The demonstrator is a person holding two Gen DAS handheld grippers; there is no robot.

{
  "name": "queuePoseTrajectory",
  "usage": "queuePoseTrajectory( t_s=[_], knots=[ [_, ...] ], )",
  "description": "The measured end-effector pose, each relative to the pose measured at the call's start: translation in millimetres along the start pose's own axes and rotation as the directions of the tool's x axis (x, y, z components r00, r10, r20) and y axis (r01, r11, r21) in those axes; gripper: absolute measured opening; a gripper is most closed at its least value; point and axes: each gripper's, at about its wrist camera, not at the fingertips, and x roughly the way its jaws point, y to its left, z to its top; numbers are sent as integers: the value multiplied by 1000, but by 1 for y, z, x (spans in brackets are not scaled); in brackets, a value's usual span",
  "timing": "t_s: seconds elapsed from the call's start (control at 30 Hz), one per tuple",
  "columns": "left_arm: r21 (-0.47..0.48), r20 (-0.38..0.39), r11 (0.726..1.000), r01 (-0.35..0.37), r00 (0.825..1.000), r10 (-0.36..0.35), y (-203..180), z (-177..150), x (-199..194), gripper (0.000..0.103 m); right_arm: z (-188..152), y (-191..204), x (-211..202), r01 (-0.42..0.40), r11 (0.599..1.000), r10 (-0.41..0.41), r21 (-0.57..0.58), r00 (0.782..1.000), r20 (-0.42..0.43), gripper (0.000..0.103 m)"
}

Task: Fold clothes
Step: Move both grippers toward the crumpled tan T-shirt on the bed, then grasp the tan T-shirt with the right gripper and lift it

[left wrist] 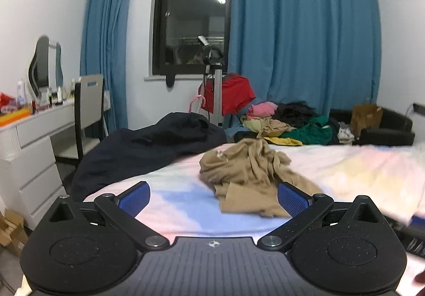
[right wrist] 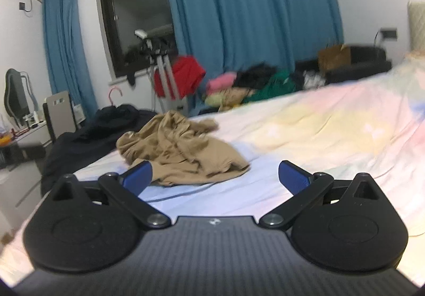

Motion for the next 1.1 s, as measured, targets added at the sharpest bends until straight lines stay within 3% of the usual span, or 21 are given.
queuePoseTrajectory(
  t_s=[0.17, 0.3, 0.33, 0.6, 0.63, 0.67, 0.7, 0.73, 0.77, 0.87, 1.1],
  knots=[
    [-68, -55, 998, 7, 998, -11, 28, -9, 40, 103, 4, 24, 67, -42, 999, 41, -6, 991, -124, 102],
    [-61, -94, 996, 68, 993, -74, 46, -39, 63, 103, -4, 38, 122, -35, 997, 24, -72, 987, -156, 73],
    [-61, -104, 996, 67, 992, -73, 50, -45, 70, 103, -6, 41, 136, -33, 995, 18, -89, 986, -163, 72],
    [-156, -124, 986, 59, 989, -79, 80, -67, 128, 103, -14, 57, 231, 75, 986, -87, -147, 993, -77, 60],
    [-157, -123, 986, 60, 989, -80, 83, -70, 133, 103, -14, 58, 241, 92, 984, -106, -154, 991, -79, 55],
    [-159, -125, 986, 57, 989, -78, 83, -73, 137, 103, -13, 58, 251, 110, 981, -125, -162, 989, -85, 40],
    [-166, -133, 985, 53, 988, -76, 85, -75, 142, 103, -12, 58, 260, 128, 977, -144, -170, 985, -90, 17],
    [-177, -140, 983, 52, 987, -78, 87, -77, 146, 103, -10, 57, 263, 137, 976, -153, -168, 985, -86, 10],
    [-189, -146, 981, 53, 986, -82, 88, -79, 150, 103, -8, 56, 265, 144, 976, -159, -164, 984, -79, 10],
    [-207, -143, 977, 57, 986, -88, 89, -80, 154, 103, 6, 50, 243, 73, 992, -78, -101, 996, -48, 9],
    [-143, -91, 987, 79, 991, -93, 73, -75, 135, 103, 47, 33, 144, -28, 996, 34, -85, 997, 71, 7]
  ],
)
